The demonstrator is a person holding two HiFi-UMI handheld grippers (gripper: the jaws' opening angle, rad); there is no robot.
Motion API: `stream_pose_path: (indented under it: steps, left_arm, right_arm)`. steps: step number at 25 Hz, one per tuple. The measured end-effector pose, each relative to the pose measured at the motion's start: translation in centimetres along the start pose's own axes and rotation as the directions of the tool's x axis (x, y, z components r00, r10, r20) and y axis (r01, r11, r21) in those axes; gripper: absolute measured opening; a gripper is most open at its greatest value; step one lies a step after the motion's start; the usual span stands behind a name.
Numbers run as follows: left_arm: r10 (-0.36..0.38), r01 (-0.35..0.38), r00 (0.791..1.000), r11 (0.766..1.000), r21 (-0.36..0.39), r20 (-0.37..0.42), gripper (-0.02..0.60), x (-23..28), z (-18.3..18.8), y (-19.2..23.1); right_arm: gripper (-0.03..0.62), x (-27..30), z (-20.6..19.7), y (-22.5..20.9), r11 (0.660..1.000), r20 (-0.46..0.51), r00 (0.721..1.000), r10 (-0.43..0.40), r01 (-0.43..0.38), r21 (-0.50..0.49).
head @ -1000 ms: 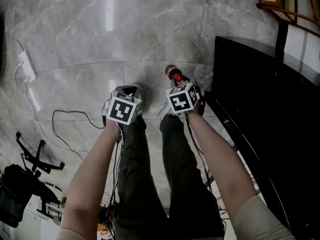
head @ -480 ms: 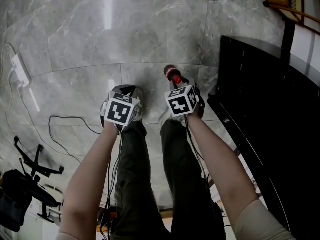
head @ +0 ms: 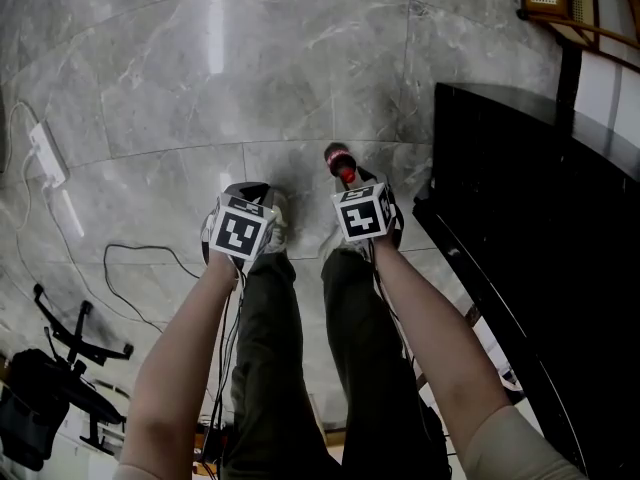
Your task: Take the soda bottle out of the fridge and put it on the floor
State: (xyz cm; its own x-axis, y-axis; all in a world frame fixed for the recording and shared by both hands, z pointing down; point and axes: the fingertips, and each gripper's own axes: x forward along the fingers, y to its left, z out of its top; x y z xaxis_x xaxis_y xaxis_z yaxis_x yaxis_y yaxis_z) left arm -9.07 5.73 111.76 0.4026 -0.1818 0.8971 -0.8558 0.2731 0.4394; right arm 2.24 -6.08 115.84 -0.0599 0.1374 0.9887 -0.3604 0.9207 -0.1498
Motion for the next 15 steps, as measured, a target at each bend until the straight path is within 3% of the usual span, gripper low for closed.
stream_pose_path:
  steps: [11,15]
  left_arm:
    - [0.039,-0.04,0.999,0.998,0.038,0.023,0.011,-5.3,1.1,-0.6]
    - [0.04,-0.043,0.998,0.998,0.055,0.046,0.011,-8.4,1.6,-1.8]
  right_arm:
    - [0.113,-5.7,0.7,-0.5,0.991,0.038,0.999,0.005,-0.01,0.132]
    - [0.092,-9.6,1.6,-0.3,0.981,0.101,0.995,0.005,-0.025,0.194]
